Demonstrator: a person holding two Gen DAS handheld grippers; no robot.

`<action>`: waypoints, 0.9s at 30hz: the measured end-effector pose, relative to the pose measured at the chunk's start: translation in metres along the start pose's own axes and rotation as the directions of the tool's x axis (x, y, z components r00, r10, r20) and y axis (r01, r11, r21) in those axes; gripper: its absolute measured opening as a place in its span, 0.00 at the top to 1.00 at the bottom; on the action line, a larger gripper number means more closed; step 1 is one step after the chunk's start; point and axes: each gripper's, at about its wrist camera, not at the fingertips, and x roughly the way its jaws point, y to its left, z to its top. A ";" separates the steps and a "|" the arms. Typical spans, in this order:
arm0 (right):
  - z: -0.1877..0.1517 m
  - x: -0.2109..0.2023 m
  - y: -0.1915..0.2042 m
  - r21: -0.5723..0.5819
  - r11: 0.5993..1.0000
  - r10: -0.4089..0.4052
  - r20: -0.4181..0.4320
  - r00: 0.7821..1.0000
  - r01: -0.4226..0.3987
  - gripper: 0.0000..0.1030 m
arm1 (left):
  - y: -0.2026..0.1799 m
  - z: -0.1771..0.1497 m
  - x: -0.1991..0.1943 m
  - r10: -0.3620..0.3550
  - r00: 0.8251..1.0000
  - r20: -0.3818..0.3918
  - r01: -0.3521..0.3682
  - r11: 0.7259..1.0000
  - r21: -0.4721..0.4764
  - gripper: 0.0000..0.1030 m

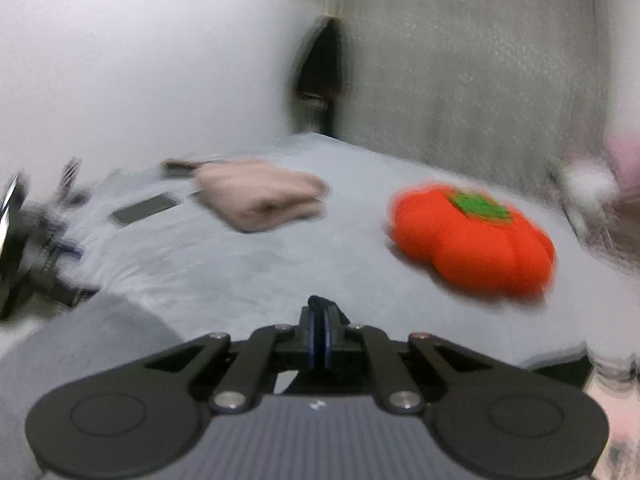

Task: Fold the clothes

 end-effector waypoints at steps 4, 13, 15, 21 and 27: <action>-0.002 0.004 0.003 -0.009 1.000 0.001 -0.013 1.000 -0.001 0.48 | 0.035 0.012 0.021 0.057 0.998 -0.004 -0.057 0.979 -0.194 0.96; -0.005 0.008 0.003 -0.002 1.000 -0.003 -0.025 1.000 0.003 0.48 | 0.073 0.020 0.079 0.148 0.987 -0.055 -0.158 0.938 -0.308 0.96; -0.005 0.009 0.003 -0.005 1.000 -0.008 -0.026 1.000 0.008 0.48 | 0.076 0.021 0.087 0.172 0.983 -0.062 -0.183 0.937 -0.299 0.96; -0.005 0.012 0.002 -0.005 1.000 -0.012 -0.032 0.999 0.012 0.48 | 0.072 0.023 0.114 0.214 0.974 -0.075 -0.226 0.942 -0.249 0.98; -0.006 0.015 0.001 -0.006 1.000 -0.014 -0.040 0.999 0.014 0.48 | 0.077 0.012 0.134 0.229 0.963 -0.142 -0.255 0.945 -0.205 1.00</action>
